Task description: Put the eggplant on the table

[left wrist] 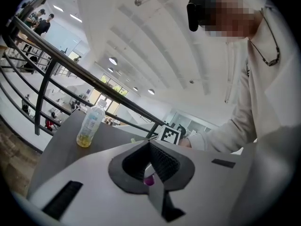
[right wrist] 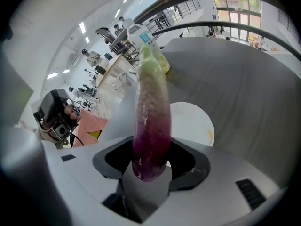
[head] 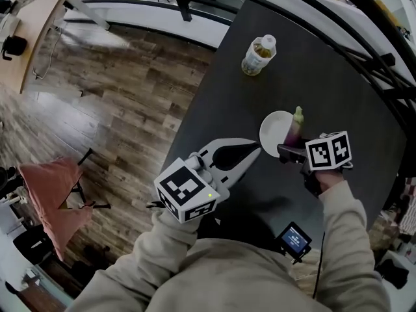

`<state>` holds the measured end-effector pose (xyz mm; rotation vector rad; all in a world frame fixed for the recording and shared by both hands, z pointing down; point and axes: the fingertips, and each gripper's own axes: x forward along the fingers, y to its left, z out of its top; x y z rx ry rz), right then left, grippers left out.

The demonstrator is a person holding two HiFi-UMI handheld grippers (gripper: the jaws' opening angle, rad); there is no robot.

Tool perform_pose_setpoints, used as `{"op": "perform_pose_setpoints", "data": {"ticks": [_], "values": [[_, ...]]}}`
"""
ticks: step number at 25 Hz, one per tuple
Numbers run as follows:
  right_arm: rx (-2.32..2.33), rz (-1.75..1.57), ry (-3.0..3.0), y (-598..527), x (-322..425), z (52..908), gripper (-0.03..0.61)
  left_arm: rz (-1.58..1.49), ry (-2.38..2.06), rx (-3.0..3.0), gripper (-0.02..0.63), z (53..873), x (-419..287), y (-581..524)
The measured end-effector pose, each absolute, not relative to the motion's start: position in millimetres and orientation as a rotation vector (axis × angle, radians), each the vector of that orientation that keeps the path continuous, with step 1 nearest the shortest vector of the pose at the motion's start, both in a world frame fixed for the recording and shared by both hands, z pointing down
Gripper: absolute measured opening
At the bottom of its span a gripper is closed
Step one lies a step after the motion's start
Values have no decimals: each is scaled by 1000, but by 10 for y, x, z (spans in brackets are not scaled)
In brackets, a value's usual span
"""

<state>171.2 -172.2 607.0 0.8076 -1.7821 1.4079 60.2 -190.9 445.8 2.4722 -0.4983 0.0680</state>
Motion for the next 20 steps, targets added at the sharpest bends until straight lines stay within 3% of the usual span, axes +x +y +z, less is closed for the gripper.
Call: {"op": "perform_pose_setpoints", "data": {"ticks": [20], "values": [[773,1484,-1587,-1709,1893,6708,236,-35,-470,2437,5,4471,519,-1806]]}}
